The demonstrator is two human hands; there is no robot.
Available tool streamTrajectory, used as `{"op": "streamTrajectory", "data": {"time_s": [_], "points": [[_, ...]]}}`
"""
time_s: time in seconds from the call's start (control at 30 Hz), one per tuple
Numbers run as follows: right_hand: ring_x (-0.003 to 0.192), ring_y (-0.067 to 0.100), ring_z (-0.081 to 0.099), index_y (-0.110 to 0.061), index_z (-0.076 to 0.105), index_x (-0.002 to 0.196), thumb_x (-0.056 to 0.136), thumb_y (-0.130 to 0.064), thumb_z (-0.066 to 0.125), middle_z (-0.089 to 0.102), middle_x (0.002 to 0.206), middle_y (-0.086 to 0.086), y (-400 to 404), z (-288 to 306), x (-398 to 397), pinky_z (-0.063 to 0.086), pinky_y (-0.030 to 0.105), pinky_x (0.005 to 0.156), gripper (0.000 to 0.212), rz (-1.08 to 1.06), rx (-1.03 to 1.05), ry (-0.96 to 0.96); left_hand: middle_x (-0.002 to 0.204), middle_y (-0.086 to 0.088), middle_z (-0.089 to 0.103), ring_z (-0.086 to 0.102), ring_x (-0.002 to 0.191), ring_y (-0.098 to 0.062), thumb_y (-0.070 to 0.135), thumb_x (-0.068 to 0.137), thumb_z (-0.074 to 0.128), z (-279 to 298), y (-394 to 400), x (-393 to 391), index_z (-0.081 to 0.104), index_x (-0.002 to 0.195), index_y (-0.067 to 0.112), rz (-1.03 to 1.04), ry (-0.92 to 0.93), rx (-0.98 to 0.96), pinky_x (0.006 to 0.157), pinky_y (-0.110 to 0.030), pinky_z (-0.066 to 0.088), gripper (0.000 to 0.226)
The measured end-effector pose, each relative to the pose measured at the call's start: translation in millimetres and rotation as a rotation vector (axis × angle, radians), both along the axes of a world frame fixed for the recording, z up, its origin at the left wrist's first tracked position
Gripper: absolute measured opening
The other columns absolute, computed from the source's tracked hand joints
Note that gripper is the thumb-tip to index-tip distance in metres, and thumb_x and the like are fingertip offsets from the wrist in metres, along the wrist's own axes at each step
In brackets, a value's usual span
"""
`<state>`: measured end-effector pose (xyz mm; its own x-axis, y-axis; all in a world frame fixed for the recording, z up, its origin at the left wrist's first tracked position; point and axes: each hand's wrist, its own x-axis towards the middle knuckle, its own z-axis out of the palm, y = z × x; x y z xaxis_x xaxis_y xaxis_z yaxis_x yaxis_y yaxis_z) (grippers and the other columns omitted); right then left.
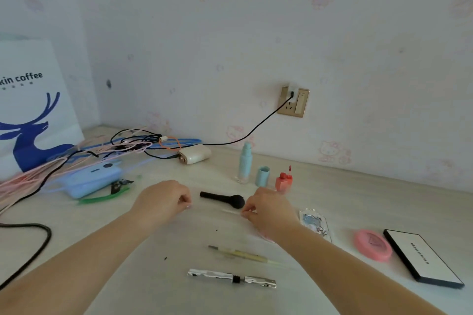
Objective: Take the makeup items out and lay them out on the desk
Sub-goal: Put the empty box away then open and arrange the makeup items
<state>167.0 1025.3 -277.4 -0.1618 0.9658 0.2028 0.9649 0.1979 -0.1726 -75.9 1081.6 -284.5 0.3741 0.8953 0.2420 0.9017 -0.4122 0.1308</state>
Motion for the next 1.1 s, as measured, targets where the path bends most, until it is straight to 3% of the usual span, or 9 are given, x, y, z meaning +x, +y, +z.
{"op": "streamTrajectory", "data": {"time_s": [0.27, 0.57, 0.7, 0.97, 1.1], "points": [[0.101, 0.023, 0.048, -0.032, 0.070, 0.095, 0.088, -0.034, 0.053, 0.056, 0.106, 0.000, 7, -5, -8, 0.038, 0.035, 0.087, 0.019, -0.044, -0.059, -0.176, 0.093, 0.009, 0.058, 0.058, 0.090, -0.013, 0.038, 0.086, 0.058, -18, 11, 3, 0.067, 0.089, 0.032, 0.028, 0.022, -0.041, 0.071, -0.025, 0.043, 0.011], [0.100, 0.021, 0.049, -0.031, 0.068, 0.097, 0.089, -0.036, 0.052, 0.057, 0.104, -0.001, 8, -12, -5, 0.040, 0.034, 0.087, 0.018, -0.044, -0.079, -0.135, 0.086, 0.011, 0.050, 0.058, 0.093, -0.014, 0.037, 0.087, 0.059, -20, 10, 4, 0.067, 0.090, 0.032, 0.027, 0.006, -0.049, 0.072, -0.026, 0.044, 0.010], [0.106, 0.022, 0.050, -0.032, 0.064, 0.110, 0.089, -0.040, 0.052, 0.056, 0.112, -0.001, 9, -11, -2, 0.039, 0.034, 0.088, 0.026, -0.049, -0.109, -0.112, 0.097, 0.008, 0.055, 0.057, 0.100, -0.014, 0.036, 0.086, 0.060, -15, 10, 5, 0.065, 0.099, 0.032, 0.008, 0.004, -0.056, 0.077, -0.027, 0.044, 0.014], [0.112, 0.017, 0.051, -0.032, 0.060, 0.117, 0.085, -0.045, 0.058, 0.057, 0.121, -0.003, -2, 14, 34, 0.044, 0.034, 0.093, 0.035, -0.107, -0.068, 0.052, 0.097, 0.008, 0.059, 0.058, 0.093, -0.009, 0.035, 0.083, 0.065, 18, -1, 44, 0.066, 0.098, 0.029, -0.092, -0.210, 0.011, 0.081, -0.031, 0.047, 0.017], [0.121, 0.017, 0.044, -0.031, 0.058, 0.121, 0.086, -0.045, 0.058, 0.053, 0.130, -0.004, -11, 15, 57, 0.038, 0.034, 0.100, 0.037, -0.123, -0.055, 0.081, 0.096, 0.011, 0.059, 0.058, 0.092, -0.007, 0.036, 0.081, 0.068, 26, -10, 76, 0.066, 0.099, 0.029, -0.148, -0.240, -0.058, 0.080, -0.026, 0.046, 0.019]]}}
